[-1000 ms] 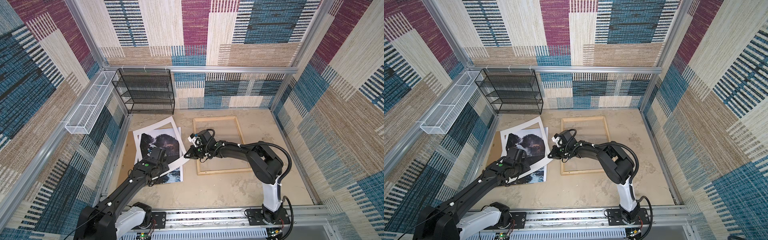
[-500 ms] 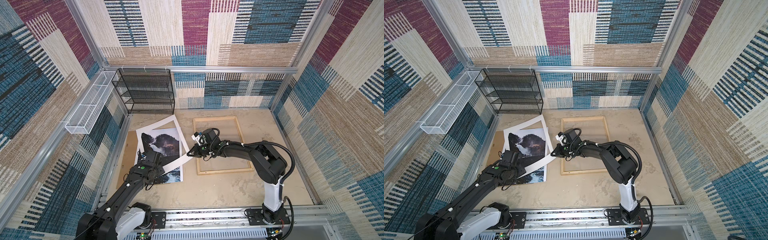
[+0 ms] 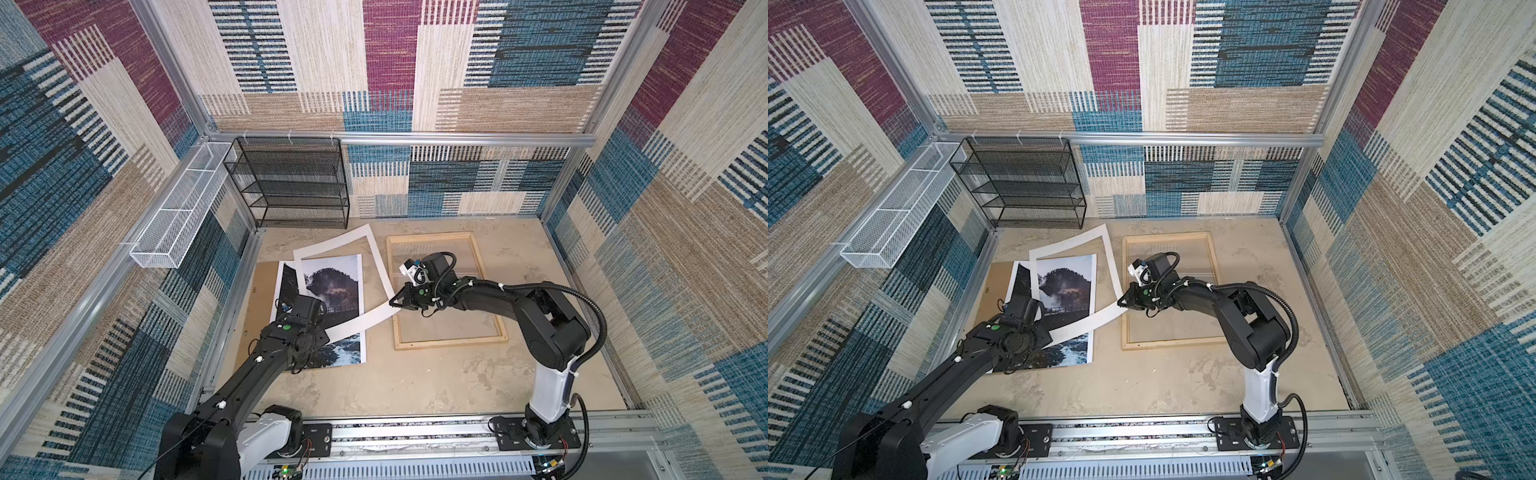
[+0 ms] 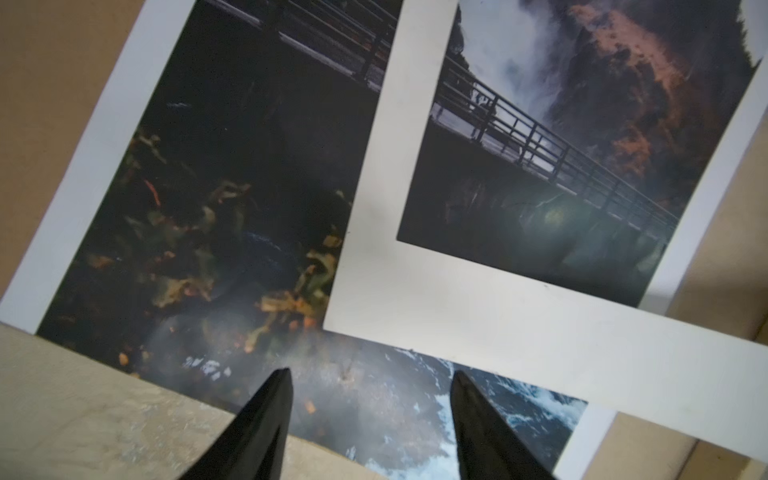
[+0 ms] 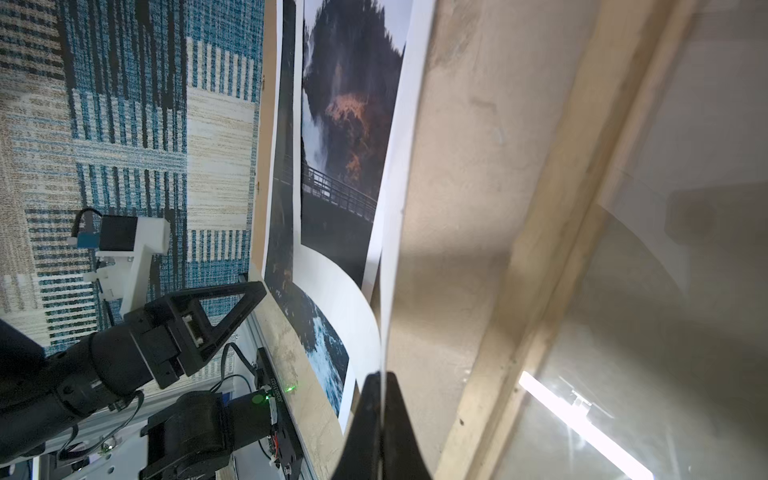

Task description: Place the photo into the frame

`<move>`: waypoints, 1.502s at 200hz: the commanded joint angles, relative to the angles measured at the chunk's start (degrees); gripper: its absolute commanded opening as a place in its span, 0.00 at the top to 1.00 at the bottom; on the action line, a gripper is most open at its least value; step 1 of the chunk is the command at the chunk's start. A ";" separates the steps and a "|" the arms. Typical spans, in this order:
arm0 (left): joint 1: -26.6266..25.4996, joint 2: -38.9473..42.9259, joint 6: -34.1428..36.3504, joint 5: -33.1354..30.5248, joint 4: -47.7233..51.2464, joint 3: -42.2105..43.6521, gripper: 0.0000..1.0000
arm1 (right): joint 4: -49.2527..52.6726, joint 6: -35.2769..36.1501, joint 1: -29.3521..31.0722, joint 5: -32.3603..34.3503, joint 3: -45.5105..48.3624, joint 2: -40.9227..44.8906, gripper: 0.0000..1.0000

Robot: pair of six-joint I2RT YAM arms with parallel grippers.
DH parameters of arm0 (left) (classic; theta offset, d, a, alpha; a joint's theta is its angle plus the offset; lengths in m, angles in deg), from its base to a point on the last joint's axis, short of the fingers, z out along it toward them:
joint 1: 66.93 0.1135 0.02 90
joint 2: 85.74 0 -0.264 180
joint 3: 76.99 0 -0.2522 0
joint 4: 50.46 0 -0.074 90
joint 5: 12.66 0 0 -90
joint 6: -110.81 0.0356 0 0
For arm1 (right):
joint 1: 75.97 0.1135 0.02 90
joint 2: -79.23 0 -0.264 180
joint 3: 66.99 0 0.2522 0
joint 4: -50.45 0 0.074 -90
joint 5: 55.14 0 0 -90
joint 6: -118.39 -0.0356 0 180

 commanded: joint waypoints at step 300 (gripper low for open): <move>0.71 -12.47 5.32 17.63 -21.81 -2.51 0.50 | 7.52 12.22 -7.89 8.45 5.03 0.81 1.00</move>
